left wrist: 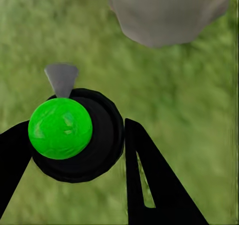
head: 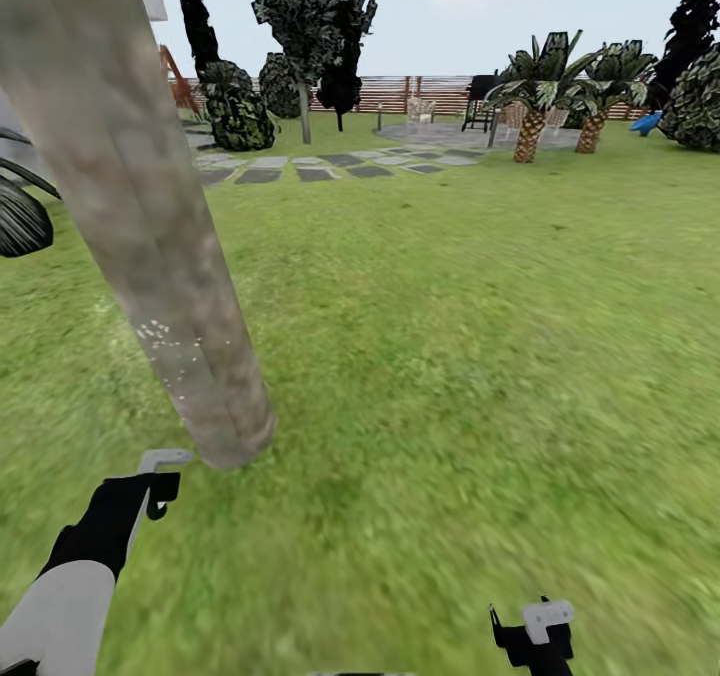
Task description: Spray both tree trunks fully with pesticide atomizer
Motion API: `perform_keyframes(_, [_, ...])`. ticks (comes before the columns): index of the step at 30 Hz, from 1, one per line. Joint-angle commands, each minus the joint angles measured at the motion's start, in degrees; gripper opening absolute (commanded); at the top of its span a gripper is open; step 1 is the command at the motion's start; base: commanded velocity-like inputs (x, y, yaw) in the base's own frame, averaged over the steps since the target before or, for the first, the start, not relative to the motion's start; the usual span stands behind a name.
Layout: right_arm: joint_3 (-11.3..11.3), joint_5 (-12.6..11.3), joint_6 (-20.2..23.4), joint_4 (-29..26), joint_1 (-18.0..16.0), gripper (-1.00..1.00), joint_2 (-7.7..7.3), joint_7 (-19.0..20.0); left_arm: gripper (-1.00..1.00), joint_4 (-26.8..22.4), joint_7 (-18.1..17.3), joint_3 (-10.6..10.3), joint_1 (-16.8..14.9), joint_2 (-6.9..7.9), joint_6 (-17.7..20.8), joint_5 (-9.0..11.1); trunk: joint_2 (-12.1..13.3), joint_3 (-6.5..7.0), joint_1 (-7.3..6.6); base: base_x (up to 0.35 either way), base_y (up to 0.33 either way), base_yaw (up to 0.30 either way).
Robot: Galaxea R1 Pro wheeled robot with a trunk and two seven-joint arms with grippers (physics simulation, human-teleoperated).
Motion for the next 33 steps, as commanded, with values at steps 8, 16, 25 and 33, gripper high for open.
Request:
perform_keyframes(8, [0.0, 0.0, 0.0, 0.0, 0.0, 1.0, 0.0, 0.0, -1.0, 0.0, 0.0, 0.0, 0.0, -0.02, 0.0, 0.0, 0.0, 0.0, 0.0, 0.067, -0.263, 0.002])
perform_keyframes(16, [0.0, 0.0, 0.0, 0.0, 0.0, 1.0, 0.0, 0.0, -1.0, 0.0, 0.0, 0.0, 0.0, -0.02, 0.0, 0.0, 0.0, 0.0, 0.0, 0.001, -0.273, 0.104])
perform_keyframes(25, [0.0, 0.0, 0.0, 0.0, 0.0, 1.0, 0.0, 0.1, -1.0, 0.0, 0.0, 0.1, 0.0, -0.02, 0.1, -0.1, 0.0, 0.0, 0.0, 0.153, -0.241, 0.205])
perform_keyframes(33, [0.0, 0.0, 0.0, 0.0, 0.0, 1.0, 0.01, 0.1, -1.0, 0.0, 0.0, 0.0, 0.0, -0.02, 0.1, 0.0, 0.0, 0.0, 0.0, 0.198, -0.21, 0.036])
